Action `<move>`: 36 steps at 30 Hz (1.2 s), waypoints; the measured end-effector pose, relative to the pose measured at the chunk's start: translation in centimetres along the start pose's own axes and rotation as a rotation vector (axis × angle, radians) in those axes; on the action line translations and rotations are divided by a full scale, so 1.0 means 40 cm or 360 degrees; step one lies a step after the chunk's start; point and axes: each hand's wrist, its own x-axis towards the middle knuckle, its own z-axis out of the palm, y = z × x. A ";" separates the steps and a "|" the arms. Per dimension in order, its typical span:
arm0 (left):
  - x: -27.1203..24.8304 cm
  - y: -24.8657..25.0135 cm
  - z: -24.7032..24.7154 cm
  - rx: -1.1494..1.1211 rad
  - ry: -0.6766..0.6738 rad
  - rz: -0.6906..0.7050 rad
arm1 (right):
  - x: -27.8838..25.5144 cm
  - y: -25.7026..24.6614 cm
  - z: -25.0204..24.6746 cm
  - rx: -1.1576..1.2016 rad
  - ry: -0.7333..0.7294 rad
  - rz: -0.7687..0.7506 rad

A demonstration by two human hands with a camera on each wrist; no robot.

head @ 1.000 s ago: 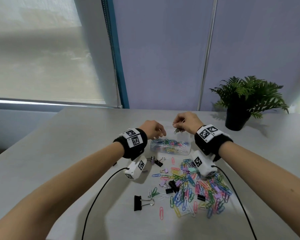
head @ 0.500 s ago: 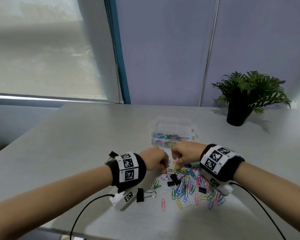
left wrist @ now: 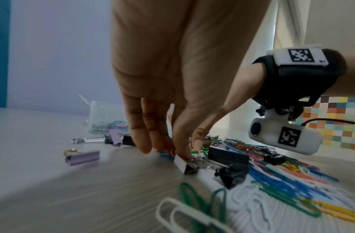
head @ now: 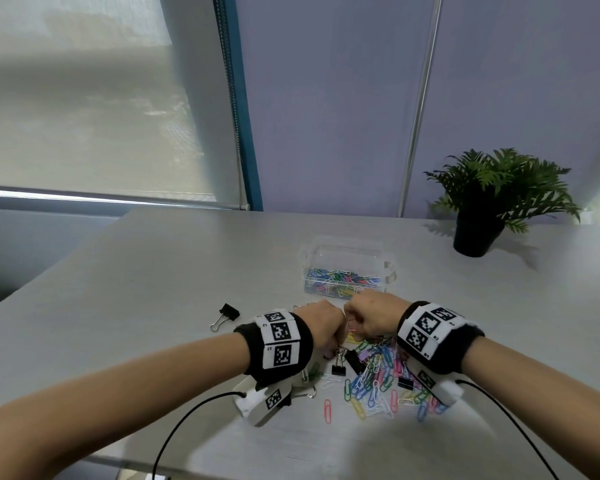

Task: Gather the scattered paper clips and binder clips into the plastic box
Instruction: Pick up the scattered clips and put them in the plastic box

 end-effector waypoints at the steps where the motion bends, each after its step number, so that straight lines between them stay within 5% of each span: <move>1: 0.000 0.001 -0.006 0.0028 -0.0044 0.0013 | 0.000 0.002 0.000 0.0026 -0.0005 -0.0005; 12: -0.012 -0.041 -0.061 -0.0324 -0.0175 0.0005 | -0.036 0.044 -0.043 0.0642 0.0053 0.0066; 21: 0.027 -0.093 -0.191 -0.0529 0.0217 -0.0024 | -0.011 0.101 -0.142 0.0970 0.0466 0.0180; 30: 0.151 -0.121 -0.236 -0.0434 0.0331 -0.0248 | 0.092 0.121 -0.176 0.0479 0.0691 0.0300; 36: 0.082 -0.088 -0.194 -0.0312 0.0341 -0.0015 | 0.051 0.078 -0.126 0.0112 0.0531 0.0102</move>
